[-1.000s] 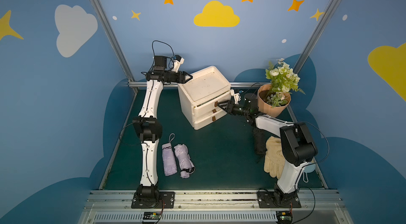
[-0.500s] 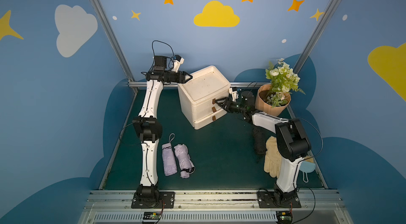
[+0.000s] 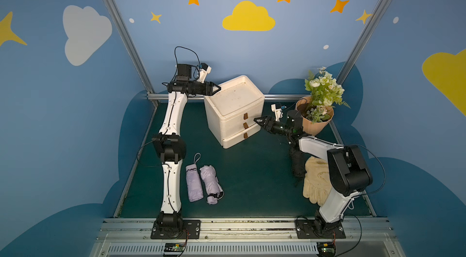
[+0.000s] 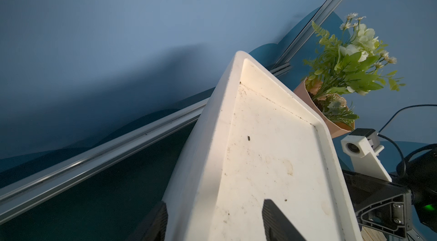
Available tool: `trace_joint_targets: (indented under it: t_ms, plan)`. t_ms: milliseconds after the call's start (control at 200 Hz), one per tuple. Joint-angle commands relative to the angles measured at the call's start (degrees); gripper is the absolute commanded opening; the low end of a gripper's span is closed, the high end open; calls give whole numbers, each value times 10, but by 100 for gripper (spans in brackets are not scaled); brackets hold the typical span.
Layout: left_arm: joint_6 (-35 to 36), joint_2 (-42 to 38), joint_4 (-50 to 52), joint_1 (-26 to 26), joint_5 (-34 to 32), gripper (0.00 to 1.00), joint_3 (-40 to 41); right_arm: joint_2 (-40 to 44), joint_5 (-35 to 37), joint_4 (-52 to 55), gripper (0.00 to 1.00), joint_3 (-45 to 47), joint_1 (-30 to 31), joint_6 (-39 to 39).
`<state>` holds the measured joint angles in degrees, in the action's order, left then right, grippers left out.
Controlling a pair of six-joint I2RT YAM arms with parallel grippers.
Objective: Place the umbrella in the drawer by color
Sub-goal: Open the drawer in the storage box.
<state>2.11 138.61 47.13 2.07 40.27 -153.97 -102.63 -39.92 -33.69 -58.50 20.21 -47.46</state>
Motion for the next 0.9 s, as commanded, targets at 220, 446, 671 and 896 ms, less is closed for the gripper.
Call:
trace_joint_targets:
  t_ms: [220,446,671,896]
  plan:
    - [4,2,26,17,15,66,-9,-115,-42,-134,66,-23,14,-98]
    - [14,0,36,19,4,66,-7,-159,-43,-154,62,-67,31,-122]
    - [17,1,38,19,1,66,-6,-179,-39,-160,55,-93,40,-138]
    - [18,3,36,20,-3,66,-6,-167,-37,-163,38,-79,41,-137]
